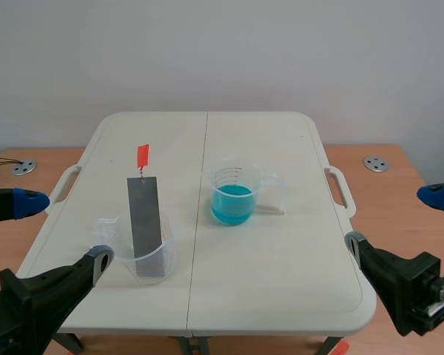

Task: Hold the metal plate by the orange handle, dip it into the blue solution, take it out and point at it, then put the plate back in the beaker on the left.
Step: 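Lift the metal plate out of the left beaker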

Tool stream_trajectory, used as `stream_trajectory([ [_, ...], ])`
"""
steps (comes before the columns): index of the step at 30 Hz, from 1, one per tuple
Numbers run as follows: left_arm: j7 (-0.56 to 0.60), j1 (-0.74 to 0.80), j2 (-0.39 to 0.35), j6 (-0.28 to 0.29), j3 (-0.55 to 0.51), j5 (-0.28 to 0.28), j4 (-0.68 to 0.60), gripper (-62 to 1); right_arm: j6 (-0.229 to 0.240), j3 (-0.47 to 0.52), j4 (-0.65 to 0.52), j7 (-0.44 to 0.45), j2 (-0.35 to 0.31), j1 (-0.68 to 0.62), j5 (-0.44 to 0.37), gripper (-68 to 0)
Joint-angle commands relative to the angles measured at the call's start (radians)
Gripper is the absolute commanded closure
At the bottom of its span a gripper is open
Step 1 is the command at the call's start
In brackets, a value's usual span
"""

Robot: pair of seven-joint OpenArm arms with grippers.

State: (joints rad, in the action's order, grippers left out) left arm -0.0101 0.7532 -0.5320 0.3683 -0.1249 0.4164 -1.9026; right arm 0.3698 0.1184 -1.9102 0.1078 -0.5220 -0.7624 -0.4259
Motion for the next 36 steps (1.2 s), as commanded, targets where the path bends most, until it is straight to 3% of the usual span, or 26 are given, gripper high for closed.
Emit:
stream_trajectory([
  [1,-0.018,0.0,0.002,0.001,0.001,0.007,-0.023,-62.3,-0.003,0.005,-0.015,-0.002,-0.001,0.075,0.008,-66.3],
  [10,-0.018,0.0,0.003,0.001,0.001,0.007,-0.023,-62.3,-0.003,-0.044,-0.011,-0.111,-0.001,0.183,0.008,-66.3],
  [28,-0.018,0.0,0.002,-0.023,0.001,0.003,-0.023,-62.3,-0.003,-0.238,0.022,-0.154,-0.001,0.41,-0.012,-66.3],
  [29,-0.018,0.0,0.002,-0.029,0.001,-0.012,-0.023,-60.1,-0.003,-0.251,0.032,-0.154,-0.001,0.424,-0.016,-66.3],
  [30,-0.018,0.0,0.002,-0.029,0.001,-0.028,-0.022,-49.2,-0.003,-0.266,0.043,-0.154,-0.001,0.439,-0.017,-66.3],
  [33,-0.035,0.0,0.002,-0.032,0.001,-0.059,-0.022,-3.9,-0.004,-0.306,0.08,-0.154,-0.001,0.484,-0.039,-66.3],
  [34,-0.04,0.0,0.002,-0.034,0.001,-0.072,-0.022,-0.9,-0.004,-0.319,0.09,-0.154,-0.001,0.499,-0.05,-66.3],
  [36,-0.048,0.0,0.003,-0.044,0.001,-0.074,-0.022,-4.6,-0.004,-0.34,0.108,-0.153,0.0,0.526,-0.064,-66.3],
])
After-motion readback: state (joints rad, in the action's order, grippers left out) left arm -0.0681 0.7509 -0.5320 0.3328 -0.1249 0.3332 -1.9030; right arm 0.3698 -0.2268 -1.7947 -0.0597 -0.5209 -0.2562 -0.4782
